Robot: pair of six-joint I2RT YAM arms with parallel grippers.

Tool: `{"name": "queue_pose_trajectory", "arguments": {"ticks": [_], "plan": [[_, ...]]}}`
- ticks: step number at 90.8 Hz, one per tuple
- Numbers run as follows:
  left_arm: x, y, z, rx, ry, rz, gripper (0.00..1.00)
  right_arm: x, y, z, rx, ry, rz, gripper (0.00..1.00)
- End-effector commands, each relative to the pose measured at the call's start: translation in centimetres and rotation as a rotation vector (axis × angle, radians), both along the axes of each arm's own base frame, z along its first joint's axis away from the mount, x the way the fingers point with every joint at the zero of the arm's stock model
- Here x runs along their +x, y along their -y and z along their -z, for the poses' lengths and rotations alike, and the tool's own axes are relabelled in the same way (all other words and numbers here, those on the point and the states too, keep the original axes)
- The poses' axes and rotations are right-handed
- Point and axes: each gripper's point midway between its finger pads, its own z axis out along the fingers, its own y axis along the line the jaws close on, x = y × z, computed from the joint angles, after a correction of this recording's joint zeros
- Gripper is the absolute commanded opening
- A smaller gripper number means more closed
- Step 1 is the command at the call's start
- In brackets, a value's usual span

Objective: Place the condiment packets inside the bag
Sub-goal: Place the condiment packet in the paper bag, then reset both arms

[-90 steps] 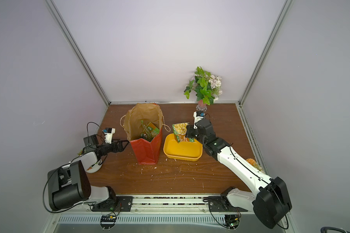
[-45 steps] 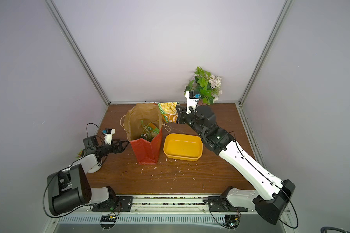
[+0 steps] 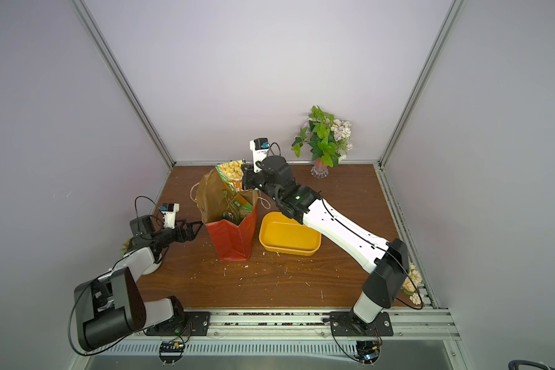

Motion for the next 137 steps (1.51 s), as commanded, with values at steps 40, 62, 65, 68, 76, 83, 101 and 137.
{"name": "queue_pose_trajectory", "arguments": {"ticks": [40,62,65,68,76,83,101,137], "plan": [[-0.2,-1.5,-1.8,0.056,0.078,-0.09,0.99,-2.0,5.0,-8.1,-0.017,0.201,0.128,0.94],[-0.4,-2.6,-3.8,0.088,0.249,-0.236,0.99,-1.9,18.2,-1.5,-0.125,0.231,0.417,0.99],[-0.5,-2.4,-3.9,0.114,0.279,-0.25,0.99,-2.0,20.2,0.3,-0.15,0.229,0.472,0.99],[-0.6,-2.3,-3.5,0.143,0.294,-0.273,0.99,-2.1,21.8,2.1,-0.178,0.235,0.52,0.99],[-0.4,-1.3,-4.1,0.19,0.362,-0.285,0.99,-3.2,26.5,7.2,-0.261,0.259,0.684,0.99],[0.0,-1.0,-4.5,0.149,0.389,-0.301,0.99,-4.6,29.2,11.0,-0.301,0.283,0.758,0.99],[-0.4,-0.6,-5.1,0.059,0.485,-0.338,0.99,-8.0,34.9,15.3,-0.336,0.366,0.933,0.99],[-0.2,-0.6,-4.1,0.141,0.536,-0.45,0.99,-7.8,38.8,21.9,-0.439,0.37,0.941,1.0]]}}
